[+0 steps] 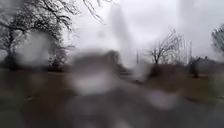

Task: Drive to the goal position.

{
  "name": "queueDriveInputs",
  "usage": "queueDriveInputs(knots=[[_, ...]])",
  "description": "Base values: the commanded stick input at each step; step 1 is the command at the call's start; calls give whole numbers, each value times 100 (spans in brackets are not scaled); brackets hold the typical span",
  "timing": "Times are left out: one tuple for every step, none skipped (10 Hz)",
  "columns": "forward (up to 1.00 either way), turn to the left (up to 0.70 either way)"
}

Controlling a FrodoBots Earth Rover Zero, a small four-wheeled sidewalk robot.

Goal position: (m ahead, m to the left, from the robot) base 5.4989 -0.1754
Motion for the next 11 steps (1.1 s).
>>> queueDriveInputs(knots=[[70,0],[70,0],[70,0],[70,0],[85,0],[85,0],[85,8],[85,30],[85,18],[85,3],[85,0]])
